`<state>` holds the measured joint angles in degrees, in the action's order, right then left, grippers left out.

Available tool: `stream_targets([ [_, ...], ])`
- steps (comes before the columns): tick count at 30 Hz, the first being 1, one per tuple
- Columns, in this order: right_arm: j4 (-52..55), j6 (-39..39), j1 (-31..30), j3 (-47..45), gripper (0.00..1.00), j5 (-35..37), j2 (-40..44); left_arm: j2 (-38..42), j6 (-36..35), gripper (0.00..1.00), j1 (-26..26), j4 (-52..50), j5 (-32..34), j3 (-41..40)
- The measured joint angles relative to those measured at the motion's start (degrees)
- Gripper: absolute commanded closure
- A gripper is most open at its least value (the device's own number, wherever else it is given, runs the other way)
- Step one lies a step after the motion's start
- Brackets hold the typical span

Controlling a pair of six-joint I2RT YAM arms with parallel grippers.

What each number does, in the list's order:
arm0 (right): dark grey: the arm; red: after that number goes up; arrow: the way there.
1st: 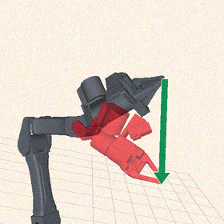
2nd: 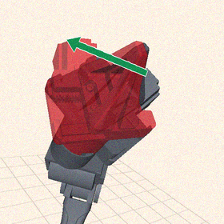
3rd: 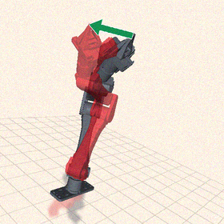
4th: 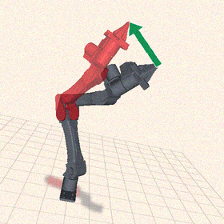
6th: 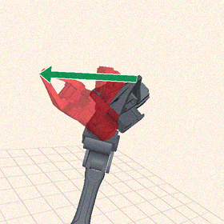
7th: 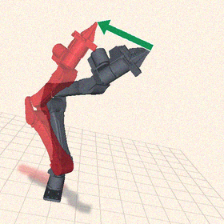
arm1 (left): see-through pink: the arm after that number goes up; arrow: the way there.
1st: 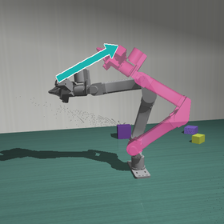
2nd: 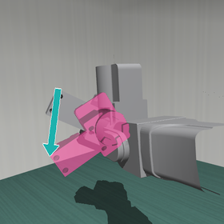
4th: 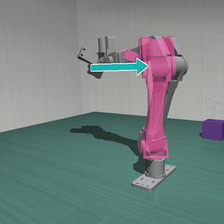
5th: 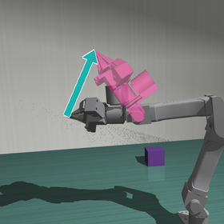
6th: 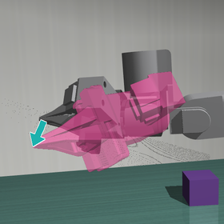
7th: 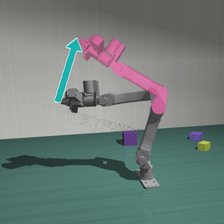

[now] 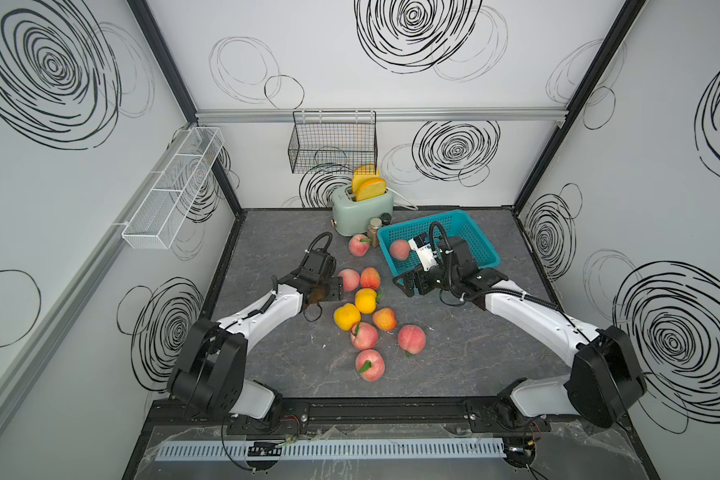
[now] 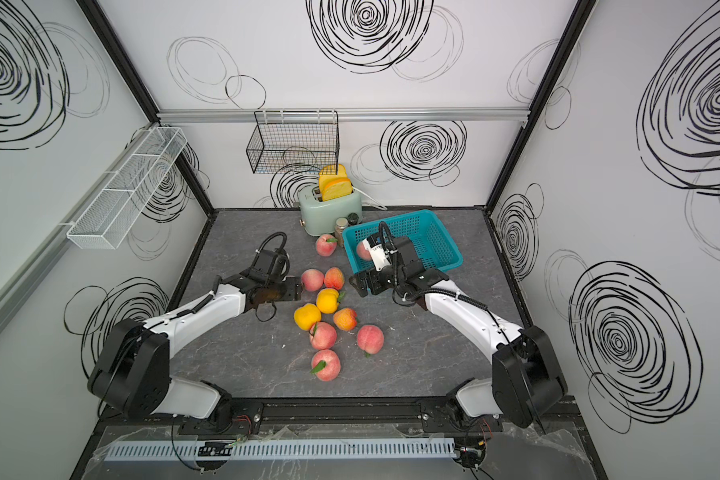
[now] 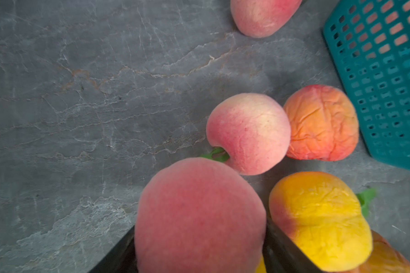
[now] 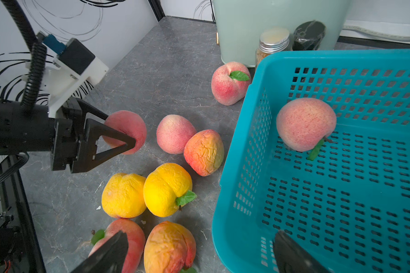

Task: Put the peaches into the basket
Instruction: Pick up the peach from the center of the board.

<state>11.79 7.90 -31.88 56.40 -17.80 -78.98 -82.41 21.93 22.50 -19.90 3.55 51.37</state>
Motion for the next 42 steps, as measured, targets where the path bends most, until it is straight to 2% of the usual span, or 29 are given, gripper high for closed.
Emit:
stream_targets([
  [7,-0.31,-0.87,0.00,-0.74,0.01,-1.79,2.84,3.37,-0.07,0.26,1.86,-3.32,-1.57,3.76],
  [15,-1.31,-3.02,0.00,-1.27,0.01,-4.13,4.70,4.02,1.46,0.26,3.93,-4.07,-8.70,7.43],
  [22,-2.14,-3.41,0.00,-1.97,0.01,-5.75,5.44,3.85,4.15,0.26,4.81,-2.14,-15.89,9.29],
  [42,-6.25,-4.79,-0.24,-5.27,0.01,-8.81,7.23,-0.46,10.32,0.26,5.79,7.10,-30.86,10.88],
])
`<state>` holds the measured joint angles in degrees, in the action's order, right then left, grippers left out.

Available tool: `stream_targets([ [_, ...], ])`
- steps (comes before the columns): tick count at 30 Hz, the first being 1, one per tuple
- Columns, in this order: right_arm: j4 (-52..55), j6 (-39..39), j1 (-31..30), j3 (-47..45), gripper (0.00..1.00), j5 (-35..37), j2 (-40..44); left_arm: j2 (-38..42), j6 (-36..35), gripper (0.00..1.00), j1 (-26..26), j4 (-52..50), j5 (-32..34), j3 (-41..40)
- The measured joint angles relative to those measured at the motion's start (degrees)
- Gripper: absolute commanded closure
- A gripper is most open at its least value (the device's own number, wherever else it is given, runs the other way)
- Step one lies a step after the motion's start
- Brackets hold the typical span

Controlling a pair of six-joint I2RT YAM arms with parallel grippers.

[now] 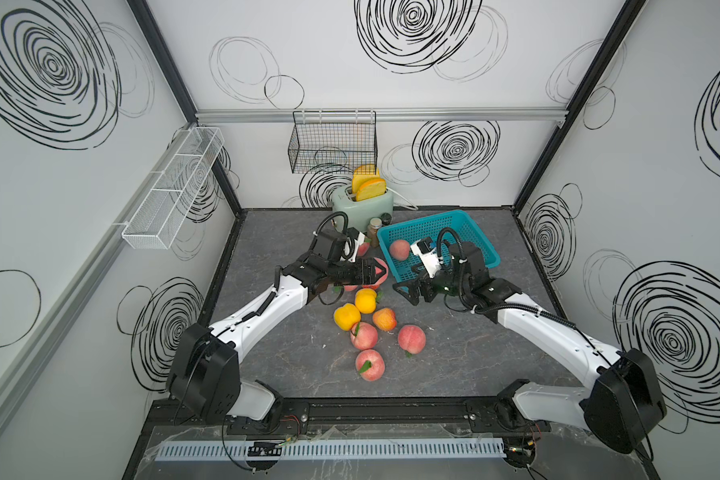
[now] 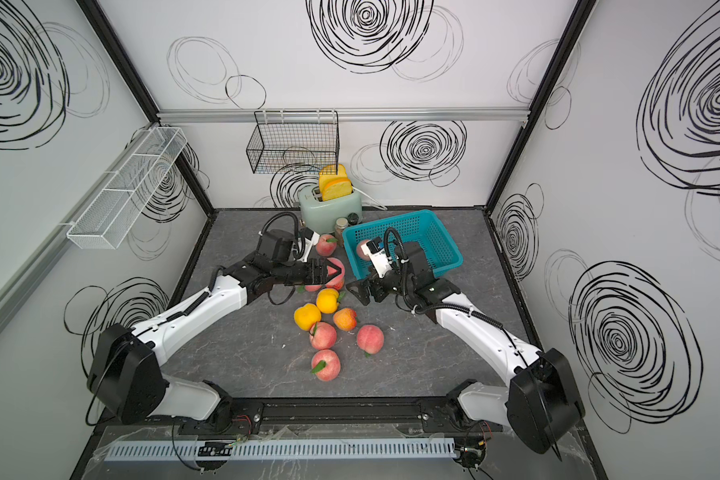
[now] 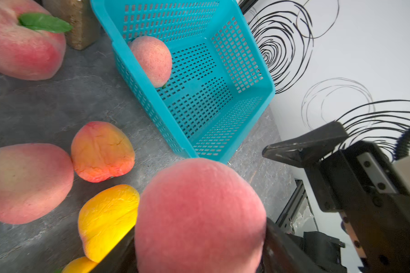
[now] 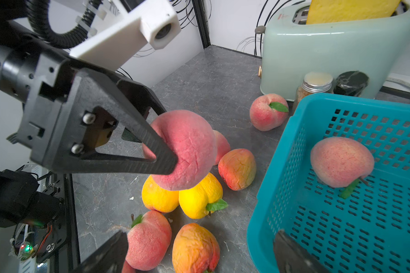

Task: Put the peaches into the basket
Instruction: Pick up the peach from the center of the board.

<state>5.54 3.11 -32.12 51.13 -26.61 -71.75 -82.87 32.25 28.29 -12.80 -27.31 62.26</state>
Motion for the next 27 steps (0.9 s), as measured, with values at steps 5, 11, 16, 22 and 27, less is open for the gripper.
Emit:
stream_targets([
  [5,-1.22,-0.17,-0.33,0.00,0.01,-0.39,-0.26,-0.59,1.49,0.26,0.55,2.21,-2.89,0.00],
  [11,-1.92,-0.26,-1.09,0.37,0.01,-0.48,-1.84,-1.31,2.73,0.26,0.98,4.13,-5.73,0.00],
  [16,-2.86,-0.31,-1.31,0.96,0.01,-0.48,-3.74,-1.60,3.56,0.26,1.36,5.20,-7.23,0.00],
  [22,-4.13,-0.22,-1.57,2.67,0.01,-0.46,-5.70,-1.60,4.70,0.26,1.77,7.04,-8.46,0.00],
  [27,-5.03,-0.13,-1.84,3.13,0.01,-0.70,-6.80,-1.62,5.29,0.26,1.88,7.65,-8.81,0.00],
])
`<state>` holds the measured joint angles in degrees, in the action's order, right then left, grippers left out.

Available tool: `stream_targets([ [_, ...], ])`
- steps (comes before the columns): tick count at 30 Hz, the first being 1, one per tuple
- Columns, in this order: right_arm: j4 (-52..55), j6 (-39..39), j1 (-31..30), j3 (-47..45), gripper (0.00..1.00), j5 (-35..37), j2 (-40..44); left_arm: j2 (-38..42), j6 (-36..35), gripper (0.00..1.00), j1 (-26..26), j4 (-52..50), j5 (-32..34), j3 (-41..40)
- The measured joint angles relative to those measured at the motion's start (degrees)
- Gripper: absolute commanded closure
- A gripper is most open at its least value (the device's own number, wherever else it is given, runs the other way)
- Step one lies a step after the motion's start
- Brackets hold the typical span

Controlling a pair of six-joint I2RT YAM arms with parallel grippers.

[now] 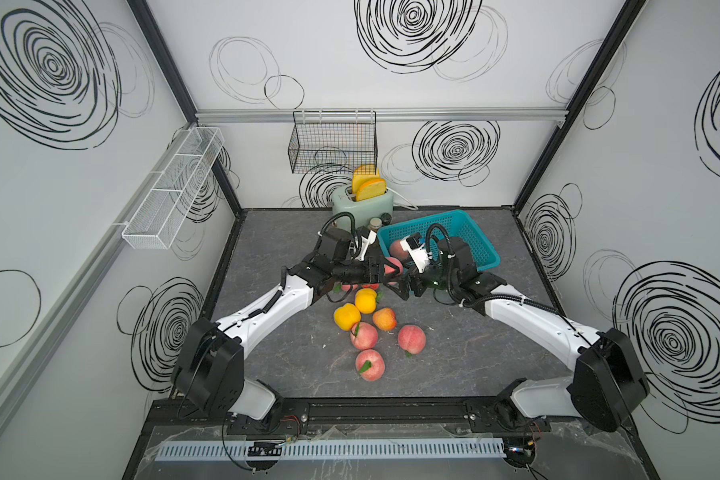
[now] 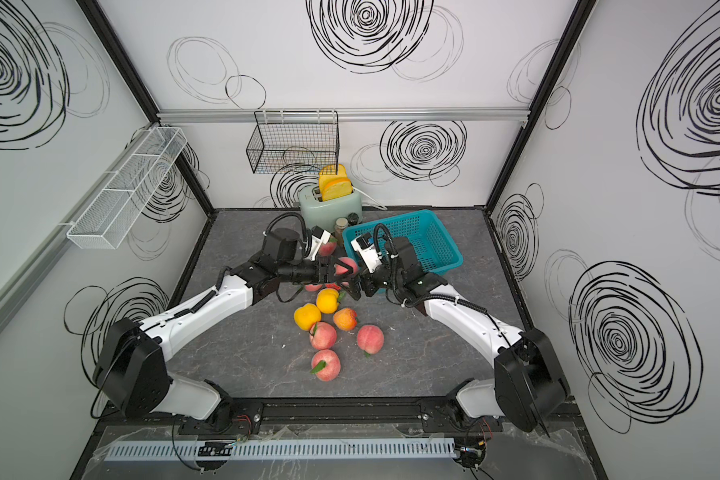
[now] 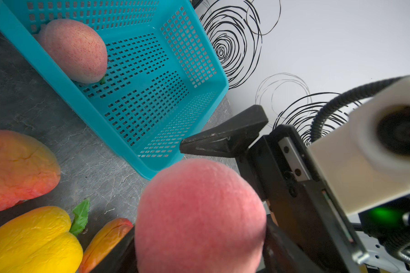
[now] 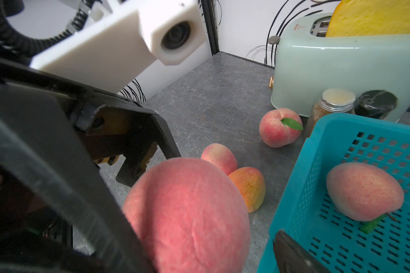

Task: Put the peaches into the basket
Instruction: Pick up the peach from the center of the board.

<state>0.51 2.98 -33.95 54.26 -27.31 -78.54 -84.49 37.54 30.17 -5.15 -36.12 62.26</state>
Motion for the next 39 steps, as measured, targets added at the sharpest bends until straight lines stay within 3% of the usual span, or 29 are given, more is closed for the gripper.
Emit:
stream_targets([
  [7,-0.83,0.20,-0.07,0.09,0.10,-0.85,-0.76,-0.13,0.66,0.26,0.15,1.07,-0.42,0.00],
  [15,-1.46,0.22,-0.33,0.09,0.28,-1.42,-1.07,-0.52,1.51,0.26,0.20,2.47,-1.03,-0.02],
  [23,-1.62,0.22,-0.35,0.09,0.34,-1.49,-1.07,-0.66,2.01,0.26,0.20,2.86,-1.11,-0.02],
  [31,-1.79,0.24,-0.35,0.09,0.34,-1.44,-1.07,-0.72,2.36,0.19,0.20,3.15,-1.18,-0.02],
  [37,-1.81,0.22,0.09,0.09,0.35,-1.64,-1.07,-0.70,2.38,0.00,-0.39,3.10,-1.75,-0.02],
  [39,-1.84,0.22,0.39,0.09,0.35,-1.84,-1.07,-0.70,2.38,0.02,-0.90,3.06,-2.29,-0.02],
])
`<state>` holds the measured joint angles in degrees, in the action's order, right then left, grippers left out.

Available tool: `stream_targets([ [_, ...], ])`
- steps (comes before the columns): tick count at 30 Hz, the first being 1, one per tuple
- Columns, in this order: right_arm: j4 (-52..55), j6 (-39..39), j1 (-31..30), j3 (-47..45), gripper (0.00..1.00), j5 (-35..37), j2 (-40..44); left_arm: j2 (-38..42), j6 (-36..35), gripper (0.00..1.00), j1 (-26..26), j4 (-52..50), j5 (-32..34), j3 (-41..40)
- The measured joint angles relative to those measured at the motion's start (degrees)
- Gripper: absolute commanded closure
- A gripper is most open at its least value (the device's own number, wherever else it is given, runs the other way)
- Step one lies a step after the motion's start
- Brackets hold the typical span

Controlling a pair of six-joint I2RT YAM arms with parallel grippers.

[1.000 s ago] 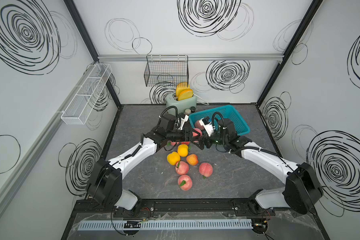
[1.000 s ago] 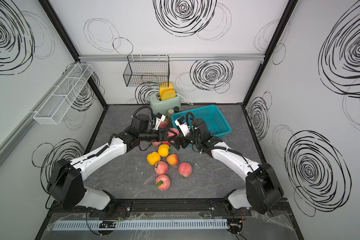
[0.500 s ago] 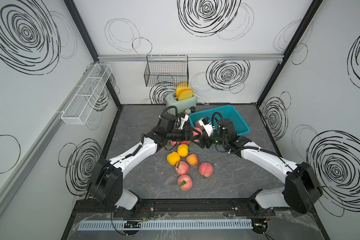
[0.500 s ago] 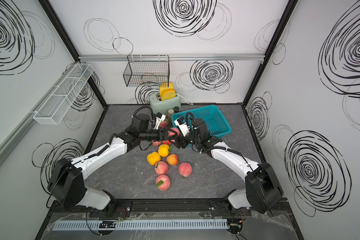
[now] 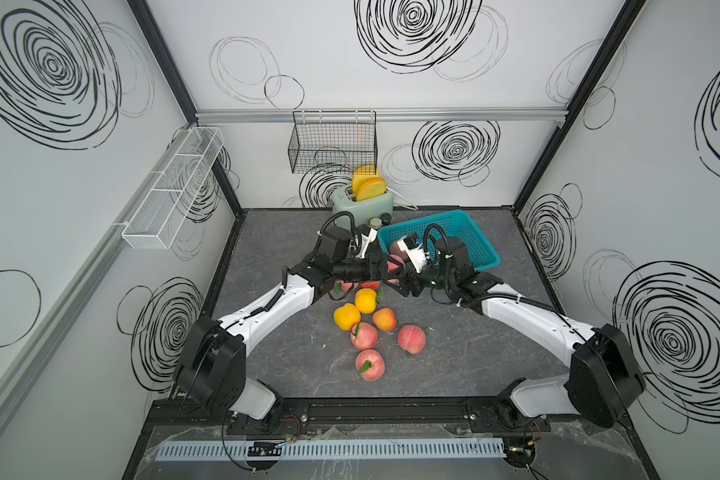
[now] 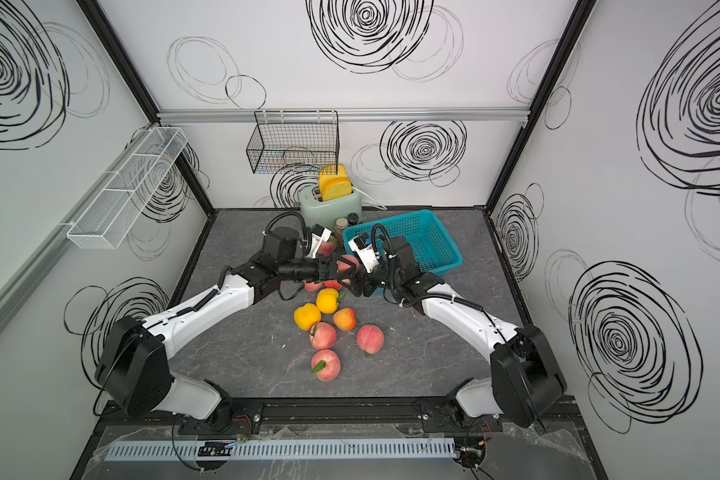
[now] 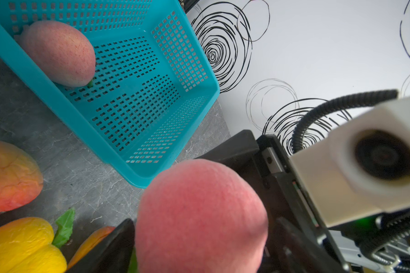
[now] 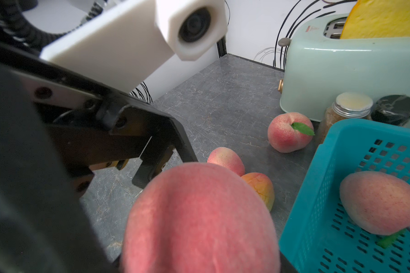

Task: Put the peaches into the basket
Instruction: Pick up the peach from the center of the board.

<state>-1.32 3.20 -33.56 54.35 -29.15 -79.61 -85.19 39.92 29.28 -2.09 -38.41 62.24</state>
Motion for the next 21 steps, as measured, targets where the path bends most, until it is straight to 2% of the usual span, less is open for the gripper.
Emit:
stream_targets([
  [10,0.11,0.26,2.43,0.11,0.35,-0.04,-0.94,0.00,-1.40,0.02,-5.55,-1.60,-1.22,0.00],
  [21,1.49,1.29,6.29,3.41,0.35,1.29,-4.09,0.02,-6.21,0.02,-7.10,-6.60,1.11,0.48],
])
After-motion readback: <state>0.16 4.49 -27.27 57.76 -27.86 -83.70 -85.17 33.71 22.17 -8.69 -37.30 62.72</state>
